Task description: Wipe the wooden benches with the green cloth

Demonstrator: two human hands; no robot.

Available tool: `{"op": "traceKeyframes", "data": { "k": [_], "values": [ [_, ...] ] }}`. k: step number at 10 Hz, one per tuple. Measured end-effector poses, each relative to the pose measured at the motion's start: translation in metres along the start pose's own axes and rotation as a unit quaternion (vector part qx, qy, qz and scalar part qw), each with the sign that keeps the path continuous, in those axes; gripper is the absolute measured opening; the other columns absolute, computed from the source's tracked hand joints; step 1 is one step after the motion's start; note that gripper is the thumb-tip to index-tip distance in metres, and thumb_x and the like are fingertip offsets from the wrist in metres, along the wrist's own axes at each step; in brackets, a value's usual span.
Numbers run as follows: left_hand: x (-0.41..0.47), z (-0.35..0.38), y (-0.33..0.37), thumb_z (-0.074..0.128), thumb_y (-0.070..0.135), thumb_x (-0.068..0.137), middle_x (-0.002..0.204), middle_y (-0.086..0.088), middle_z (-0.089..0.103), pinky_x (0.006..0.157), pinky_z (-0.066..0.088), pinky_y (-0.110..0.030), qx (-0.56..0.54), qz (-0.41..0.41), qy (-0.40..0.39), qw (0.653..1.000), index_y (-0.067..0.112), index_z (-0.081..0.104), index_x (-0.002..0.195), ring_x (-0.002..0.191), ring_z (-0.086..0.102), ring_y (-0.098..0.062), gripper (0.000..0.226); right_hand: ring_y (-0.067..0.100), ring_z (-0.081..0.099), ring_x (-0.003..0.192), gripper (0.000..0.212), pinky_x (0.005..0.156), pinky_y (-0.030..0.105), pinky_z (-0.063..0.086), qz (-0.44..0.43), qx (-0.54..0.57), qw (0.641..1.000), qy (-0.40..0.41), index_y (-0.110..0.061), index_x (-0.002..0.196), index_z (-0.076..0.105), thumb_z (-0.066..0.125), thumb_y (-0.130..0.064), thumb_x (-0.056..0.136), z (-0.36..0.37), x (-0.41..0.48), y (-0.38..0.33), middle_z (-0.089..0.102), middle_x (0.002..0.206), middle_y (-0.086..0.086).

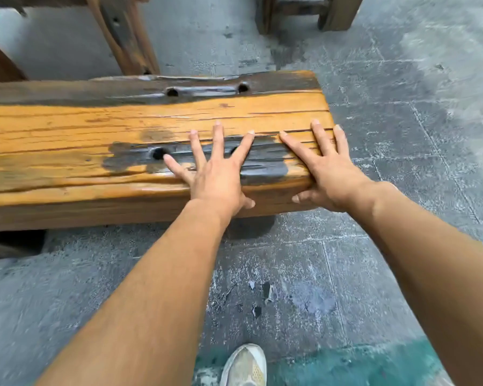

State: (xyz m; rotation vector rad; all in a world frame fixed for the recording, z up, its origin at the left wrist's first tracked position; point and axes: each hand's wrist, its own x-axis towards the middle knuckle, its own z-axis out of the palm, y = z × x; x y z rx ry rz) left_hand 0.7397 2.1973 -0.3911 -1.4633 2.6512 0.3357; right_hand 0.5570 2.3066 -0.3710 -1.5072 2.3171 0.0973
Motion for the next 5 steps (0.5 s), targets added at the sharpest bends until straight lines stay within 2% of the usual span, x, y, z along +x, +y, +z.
{"op": "traceKeyframes", "data": {
  "k": [2,3,4,5],
  "values": [
    [0.027,-0.008,0.007,0.092,0.057,0.066,0.168,0.007,-0.034,0.106,-0.008,-0.088,-0.010,-0.025,-0.036,0.999,0.065,-0.011,0.153,0.154,-0.032,-0.039,0.136,0.042,-0.030,0.154,0.125,0.114,0.076,0.033,0.009,-0.002,1.000,-0.026,-0.071,0.148,-0.017,0.086,-0.044,0.083,-0.015,0.032,0.005,-0.040,0.165,-0.006],
    [0.029,-0.017,0.002,0.090,0.062,0.066,0.168,0.008,-0.035,0.107,-0.003,-0.087,-0.005,-0.019,-0.105,0.994,0.066,-0.011,0.153,0.155,-0.030,-0.039,0.134,0.043,-0.030,0.154,0.121,0.111,0.077,0.036,0.028,-0.023,0.996,-0.084,-0.068,0.148,-0.019,0.082,-0.057,0.082,-0.020,0.032,-0.001,-0.042,0.163,-0.007],
    [0.043,-0.046,0.009,0.080,0.075,0.069,0.174,0.004,-0.019,0.112,0.006,-0.085,0.001,0.000,-0.185,0.983,0.060,-0.002,0.158,0.158,-0.013,-0.043,0.122,0.049,-0.016,0.157,0.116,0.118,0.077,0.018,0.060,-0.047,0.985,-0.156,-0.055,0.158,-0.012,0.067,-0.082,0.078,-0.040,0.043,-0.014,-0.027,0.171,0.006],
    [0.053,-0.082,0.014,0.061,0.086,0.078,0.175,0.001,-0.013,0.118,0.003,-0.079,0.033,-0.009,-0.229,0.973,0.050,0.000,0.163,0.159,-0.011,-0.042,0.110,0.048,-0.001,0.159,0.105,0.122,0.075,0.002,0.069,-0.058,0.981,-0.174,-0.039,0.166,-0.009,0.041,-0.088,0.087,-0.069,0.051,-0.036,-0.005,0.175,0.017]
  ]
}}
